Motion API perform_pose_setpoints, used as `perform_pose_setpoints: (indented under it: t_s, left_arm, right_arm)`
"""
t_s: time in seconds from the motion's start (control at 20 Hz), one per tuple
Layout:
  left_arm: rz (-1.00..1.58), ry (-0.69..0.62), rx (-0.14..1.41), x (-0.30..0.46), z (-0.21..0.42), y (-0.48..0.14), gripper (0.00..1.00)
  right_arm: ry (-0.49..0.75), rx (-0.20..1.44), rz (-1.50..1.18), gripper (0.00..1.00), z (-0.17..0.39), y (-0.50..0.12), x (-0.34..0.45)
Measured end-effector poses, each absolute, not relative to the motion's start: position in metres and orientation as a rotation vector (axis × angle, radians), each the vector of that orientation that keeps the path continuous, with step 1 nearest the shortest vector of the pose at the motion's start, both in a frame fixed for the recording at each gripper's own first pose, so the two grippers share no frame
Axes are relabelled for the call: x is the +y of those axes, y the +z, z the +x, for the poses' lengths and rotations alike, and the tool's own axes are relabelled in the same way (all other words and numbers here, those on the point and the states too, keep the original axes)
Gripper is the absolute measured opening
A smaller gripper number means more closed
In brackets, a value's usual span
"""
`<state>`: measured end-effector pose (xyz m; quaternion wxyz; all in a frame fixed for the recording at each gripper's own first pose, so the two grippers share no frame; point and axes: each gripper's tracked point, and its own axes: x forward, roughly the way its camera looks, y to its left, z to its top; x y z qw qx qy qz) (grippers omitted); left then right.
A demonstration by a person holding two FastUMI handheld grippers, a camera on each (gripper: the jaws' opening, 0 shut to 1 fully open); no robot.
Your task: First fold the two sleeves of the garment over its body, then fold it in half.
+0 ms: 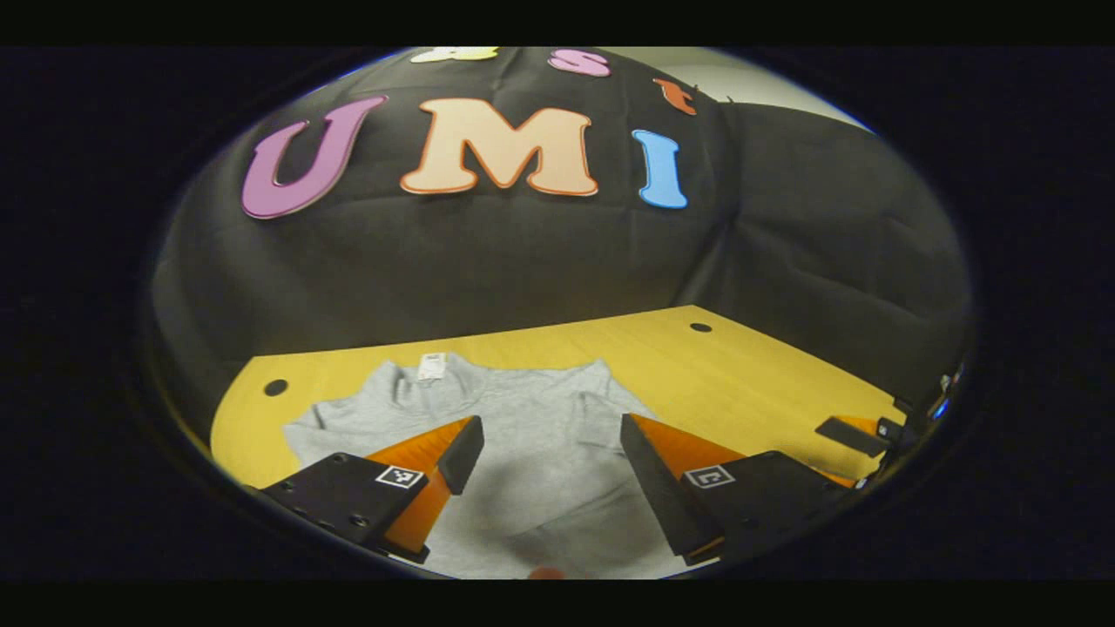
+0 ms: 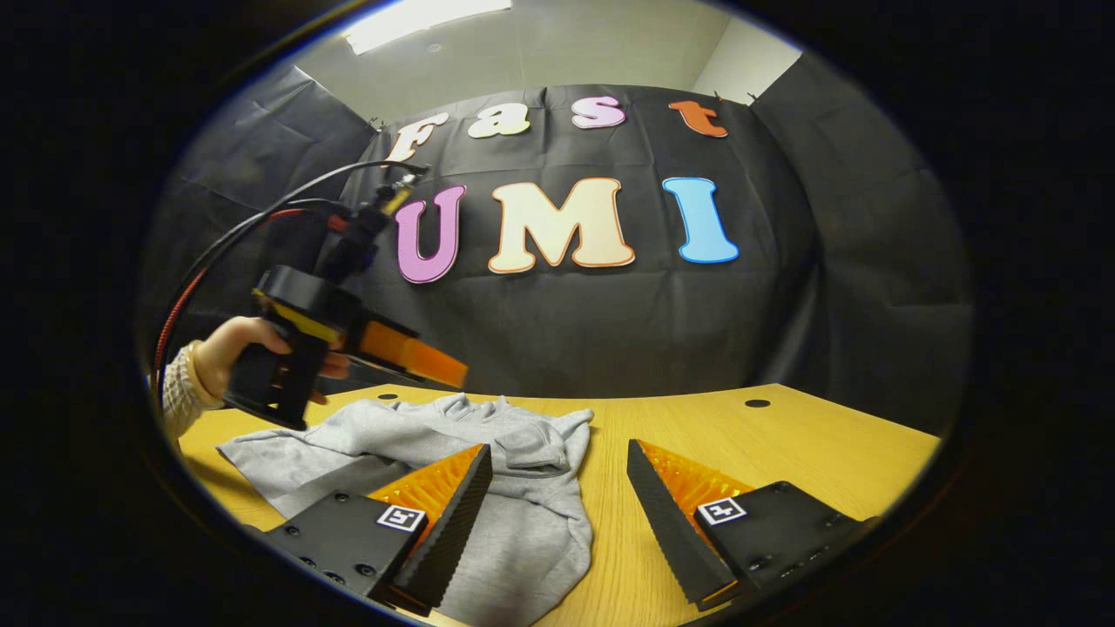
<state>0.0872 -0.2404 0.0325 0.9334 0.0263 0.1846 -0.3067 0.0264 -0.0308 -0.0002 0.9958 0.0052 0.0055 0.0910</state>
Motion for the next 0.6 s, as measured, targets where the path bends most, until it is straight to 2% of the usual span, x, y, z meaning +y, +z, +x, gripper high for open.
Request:
perform_pose_setpoints:
  t_s: [0.25, 0.4, 0.6]
  left_arm:
    - [0.105, -0.514, 0.372, -0.130, 0.038, 0.032, 0.92]
    - [0.116, -0.470, 0.468, -0.077, 0.001, 0.002, 0.92]
    - [0.103, -0.423, 0.607, -0.034, -0.042, -0.040, 0.93]
  right_arm:
    - [0.237, 0.127, 0.059, 0.97, 0.013, -0.007, -0.022]
    - [0.267, 0.194, 0.103, 0.97, -0.008, -0.010, -0.014]
    - [0.282, 0.365, 0.046, 0.97, -0.028, -0.040, -0.004]
